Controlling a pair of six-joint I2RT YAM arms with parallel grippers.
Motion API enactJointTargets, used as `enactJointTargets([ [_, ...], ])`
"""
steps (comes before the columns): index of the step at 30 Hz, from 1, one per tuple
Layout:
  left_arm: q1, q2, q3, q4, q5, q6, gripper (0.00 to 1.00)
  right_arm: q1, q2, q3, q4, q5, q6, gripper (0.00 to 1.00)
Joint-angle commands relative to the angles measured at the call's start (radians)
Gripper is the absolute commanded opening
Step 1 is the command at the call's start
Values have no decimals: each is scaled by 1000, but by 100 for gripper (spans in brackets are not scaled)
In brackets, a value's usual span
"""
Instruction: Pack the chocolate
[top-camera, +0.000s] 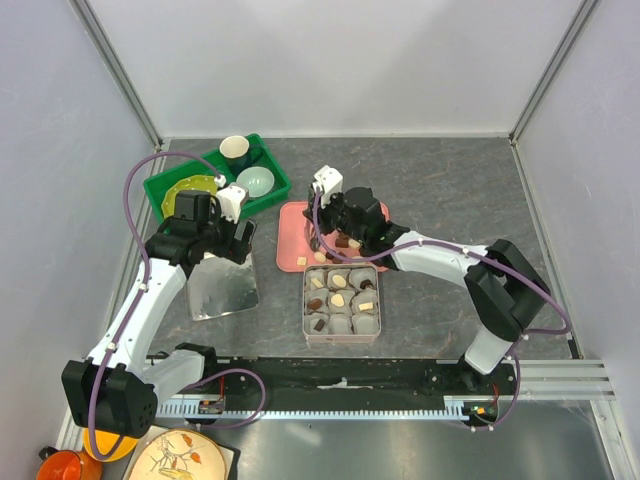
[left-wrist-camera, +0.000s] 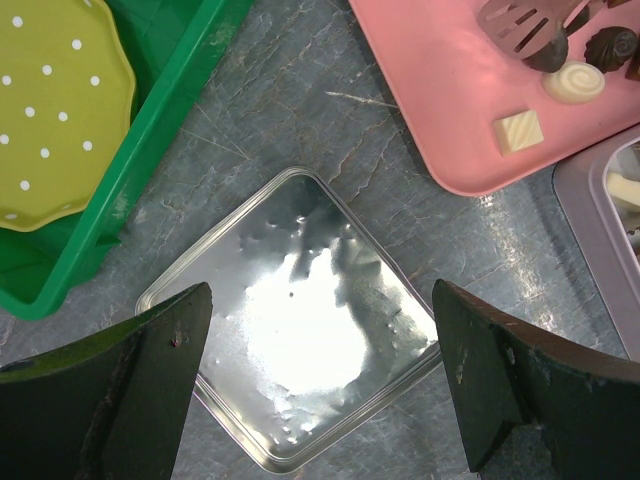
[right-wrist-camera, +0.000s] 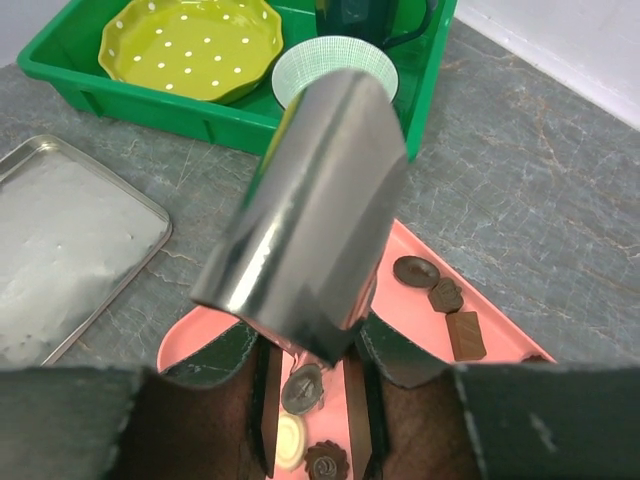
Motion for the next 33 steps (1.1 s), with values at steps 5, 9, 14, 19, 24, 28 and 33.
enactJointTargets([
  [5, 5, -19, 7, 17, -3, 21, 98, -4, -228, 17, -68, 6, -55, 29],
  [9, 5, -18, 7, 15, -2, 18, 98, -4, -378, -12, -196, -14, -55, 27],
  [14, 5, -16, 12, 18, -2, 18, 98, 2, -543, -107, -313, -82, -32, 26],
  [19, 5, -13, 12, 15, 0, 15, 98, 28, -682, -173, -422, -149, 20, 26],
  [24, 5, -13, 6, 17, -2, 9, 98, 123, -733, -238, -467, -146, 61, 25],
  [28, 5, -21, -2, 17, -3, 2, 98, 189, -719, -262, -482, -143, 84, 25],
  [33, 5, -18, -3, 18, -2, 4, 98, 224, -707, -304, -454, -117, 100, 26],
])
